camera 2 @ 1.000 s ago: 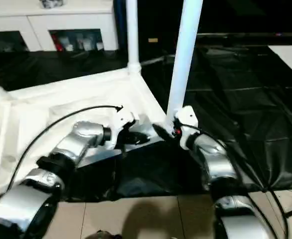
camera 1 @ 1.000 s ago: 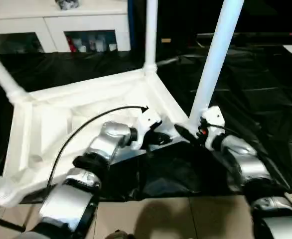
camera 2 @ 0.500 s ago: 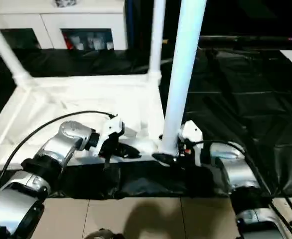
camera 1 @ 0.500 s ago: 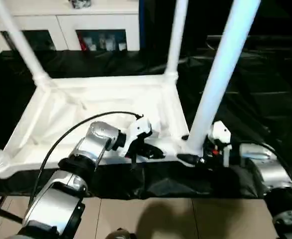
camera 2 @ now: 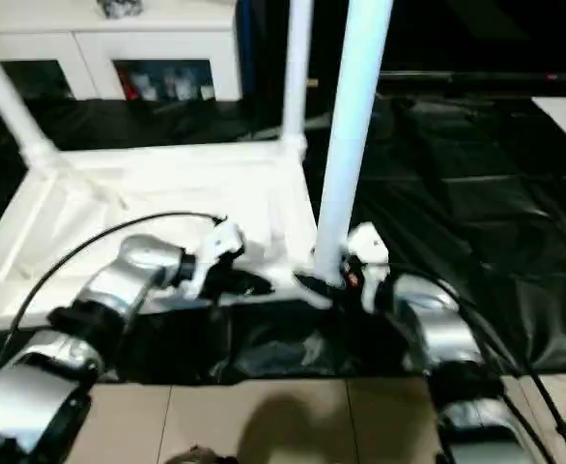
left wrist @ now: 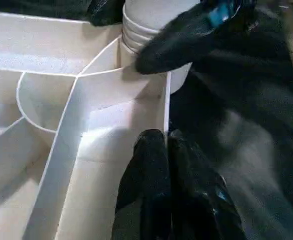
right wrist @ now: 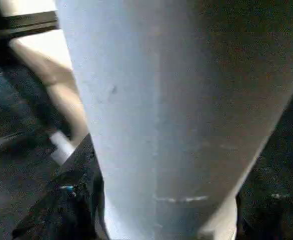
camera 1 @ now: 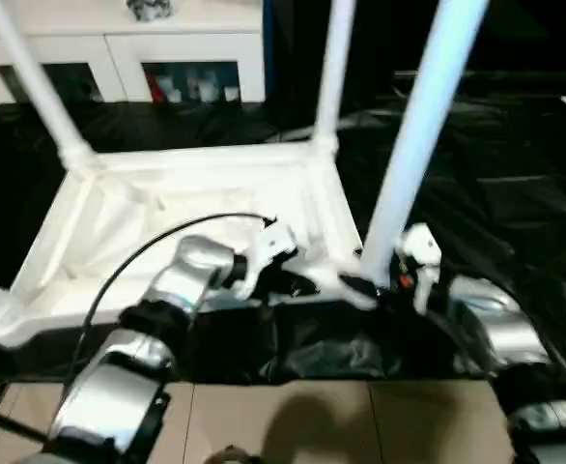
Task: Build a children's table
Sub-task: Rotate leg to tighten
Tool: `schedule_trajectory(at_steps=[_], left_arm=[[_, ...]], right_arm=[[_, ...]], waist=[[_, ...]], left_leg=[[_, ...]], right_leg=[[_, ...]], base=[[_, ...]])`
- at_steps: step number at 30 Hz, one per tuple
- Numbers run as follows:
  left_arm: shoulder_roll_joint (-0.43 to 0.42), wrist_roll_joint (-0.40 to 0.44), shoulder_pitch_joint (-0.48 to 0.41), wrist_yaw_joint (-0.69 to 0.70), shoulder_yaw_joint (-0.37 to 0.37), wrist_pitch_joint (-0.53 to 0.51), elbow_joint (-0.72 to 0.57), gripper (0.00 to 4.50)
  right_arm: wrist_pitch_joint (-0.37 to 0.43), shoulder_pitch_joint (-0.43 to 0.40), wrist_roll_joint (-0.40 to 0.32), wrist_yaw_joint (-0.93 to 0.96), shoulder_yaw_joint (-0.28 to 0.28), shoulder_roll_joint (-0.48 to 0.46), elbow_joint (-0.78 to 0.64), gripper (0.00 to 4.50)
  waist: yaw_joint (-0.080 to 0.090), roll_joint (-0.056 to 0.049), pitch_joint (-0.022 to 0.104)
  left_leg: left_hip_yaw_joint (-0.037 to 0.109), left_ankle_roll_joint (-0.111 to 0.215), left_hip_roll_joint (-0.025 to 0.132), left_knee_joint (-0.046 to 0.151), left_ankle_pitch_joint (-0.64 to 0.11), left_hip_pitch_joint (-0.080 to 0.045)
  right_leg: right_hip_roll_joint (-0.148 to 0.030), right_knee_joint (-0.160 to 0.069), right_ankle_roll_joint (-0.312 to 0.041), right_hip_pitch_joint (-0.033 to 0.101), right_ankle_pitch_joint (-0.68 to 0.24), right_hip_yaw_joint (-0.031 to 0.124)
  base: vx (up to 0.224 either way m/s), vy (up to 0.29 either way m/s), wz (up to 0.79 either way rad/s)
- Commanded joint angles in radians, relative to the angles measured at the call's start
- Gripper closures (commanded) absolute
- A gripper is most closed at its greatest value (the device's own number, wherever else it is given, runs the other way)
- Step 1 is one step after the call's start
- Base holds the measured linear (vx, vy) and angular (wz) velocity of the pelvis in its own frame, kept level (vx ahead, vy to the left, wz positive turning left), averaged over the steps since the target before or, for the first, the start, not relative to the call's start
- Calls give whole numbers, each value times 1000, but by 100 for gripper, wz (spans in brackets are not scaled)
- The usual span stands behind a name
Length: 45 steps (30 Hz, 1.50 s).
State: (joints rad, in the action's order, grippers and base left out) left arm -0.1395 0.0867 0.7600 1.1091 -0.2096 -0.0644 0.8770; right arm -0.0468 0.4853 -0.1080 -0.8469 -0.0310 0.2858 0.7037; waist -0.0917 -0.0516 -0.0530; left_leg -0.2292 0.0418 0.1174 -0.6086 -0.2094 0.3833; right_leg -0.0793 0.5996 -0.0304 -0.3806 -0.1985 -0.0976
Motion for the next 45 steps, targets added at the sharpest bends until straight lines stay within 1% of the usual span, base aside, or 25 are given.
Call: schedule_trajectory(at_steps=[1,2,4,6,8,9,11,14,16,17,18,20,22,23,24,25,27,31,33,34,36,38,40,42,45], left_arm=[[93,-7,55,-105,-2,-10,4,450],[98,-6,57,-118,0,-13,7,450],[142,-2,74,-225,12,-40,29,450],[155,1,78,-251,12,-41,34,450],[180,11,85,-284,10,-27,50,450],[185,9,87,-285,12,-18,54,450],[187,7,88,-282,14,-12,55,450],[178,1,80,-243,10,6,44,450],[169,-4,73,-213,4,11,35,450],[169,-4,73,-213,4,11,35,450],[160,-8,68,-190,0,14,28,450],[138,-13,58,-133,-6,19,16,450],[111,-19,48,-69,-11,26,6,450],[111,-19,48,-69,-11,26,6,450],[93,-21,43,-27,-15,29,1,450],[88,-21,41,-14,-16,31,-1,450],[71,-28,35,28,-19,34,-12,450],[38,-47,22,128,-30,28,-42,450],[19,-54,16,181,-34,28,-57,450],[16,-55,15,190,-35,28,-59,450],[1,-59,13,221,-40,28,-66,450],[-15,-60,12,253,-45,25,-70,450],[-31,-62,9,285,-51,17,-76,450],[-37,-64,8,299,-54,11,-80,450],[-45,-64,3,321,-57,2,-87,450]], right_arm=[[42,18,51,135,-41,-84,84,179],[44,22,51,154,-37,-90,90,179],[66,56,69,313,-14,-138,136,180],[70,65,75,350,-12,-153,150,180],[39,85,81,363,-13,-186,178,180],[11,84,97,338,-35,-187,176,145],[-3,84,105,321,-47,-186,177,110],[-2,83,95,292,-46,-179,175,88],[-17,87,105,296,-49,-167,180,66],[-17,87,105,296,-49,-167,180,66],[-32,85,106,275,-53,-154,176,55],[-65,77,97,189,-60,-122,159,55],[-94,53,76,62,-70,-84,115,55],[-94,53,76,62,-70,-84,115,55],[-99,34,56,-25,-76,-58,81,55],[-98,30,51,-45,-77,-51,73,55],[-93,11,34,-116,-88,-25,43,55],[-69,-22,5,-241,-109,21,-13,55],[-53,-44,-9,-319,-127,52,-49,55],[-51,-49,-11,-333,-131,58,-56,81],[-33,-65,-20,-387,-144,79,-85,89],[-15,-84,-25,-439,-160,103,-117,106],[11,-103,-27,-490,-175,127,-154,130],[19,-109,-28,-503,-180,134,-165,135],[34,-116,-34,-522,-185,139,-181,167]], waist=[[7,12,55],[12,12,56],[16,11,59],[18,13,61],[18,13,63],[16,13,63],[13,13,63],[13,10,62],[14,9,63],[14,9,64],[15,11,65],[12,11,65],[6,12,66],[0,13,67],[1,13,67],[-3,13,67],[-3,12,66],[-9,10,62],[-11,9,62],[-13,8,63],[-14,8,62],[-22,9,63],[-25,10,63],[-27,8,63],[-28,8,63]], left_leg=[[88,-44,152,95,-283,-30],[88,-48,151,96,-285,-33],[85,-45,149,96,-258,-31],[82,-36,146,94,-239,-31],[79,5,140,85,-195,-23],[78,25,140,82,-179,-22],[78,44,143,83,-170,-21],[80,41,149,89,-197,-26],[80,31,150,90,-200,-26],[79,30,150,90,-198,-27],[78,36,148,88,-183,-25],[76,55,146,84,-165,-22],[74,76,146,79,-151,-19],[74,96,147,76,-139,-16],[73,104,149,76,-132,-15],[74,114,150,76,-140,-18],[75,110,151,78,-152,-18],[78,85,156,85,-192,-22],[77,77,157,86,-193,-23],[77,73,157,87,-195,-25],[77,68,156,87,-196,-26],[75,70,154,84,-194,-24],[78,74,156,85,-184,-22],[78,73,158,85,-183,-24],[79,54,159,88,-199,-26]], right_leg=[[-144,-84,-229,27,-263,85],[-140,-82,-233,28,-243,83],[-139,-76,-243,28,-181,84],[-139,-74,-252,29,-136,84],[-143,-71,-259,37,-84,83],[-143,-71,-259,38,-72,82],[-140,-70,-254,39,-75,79],[-136,-72,-250,36,-108,78],[-135,-68,-253,35,-96,78],[-135,-67,-255,35,-86,78],[-136,-61,-263,37,-44,77],[-139,-60,-269,41,-21,77],[-140,-58,-270,42,-9,75],[-141,-56,-268,45,3,74],[-139,-54,-268,43,10,74],[-138,-56,-269,42,-1,72],[-136,-57,-270,40,-27,71],[-136,-66,-260,37,-102,74],[-135,-64,-262,36,-95,75],[-135,-64,-264,36,-91,74],[-135,-63,-268,35,-82,75],[-139,-64,-264,36,-84,77],[-139,-64,-260,38,-81,76],[-139,-63,-259,35,-83,76],[-139,-64,-261,34,-99,76]], base=[[0,0,0],[0,0,0],[0,0,0],[0,0,0],[0,0,0],[0,0,0],[0,0,0],[0,0,0],[0,0,0],[0,0,0],[0,0,0],[0,0,0],[0,0,0],[0,0,0],[0,0,0],[0,0,0],[0,0,0],[0,0,0],[0,0,0],[0,0,0],[0,0,0],[0,0,0],[0,0,0],[0,0,0],[0,0,0]])
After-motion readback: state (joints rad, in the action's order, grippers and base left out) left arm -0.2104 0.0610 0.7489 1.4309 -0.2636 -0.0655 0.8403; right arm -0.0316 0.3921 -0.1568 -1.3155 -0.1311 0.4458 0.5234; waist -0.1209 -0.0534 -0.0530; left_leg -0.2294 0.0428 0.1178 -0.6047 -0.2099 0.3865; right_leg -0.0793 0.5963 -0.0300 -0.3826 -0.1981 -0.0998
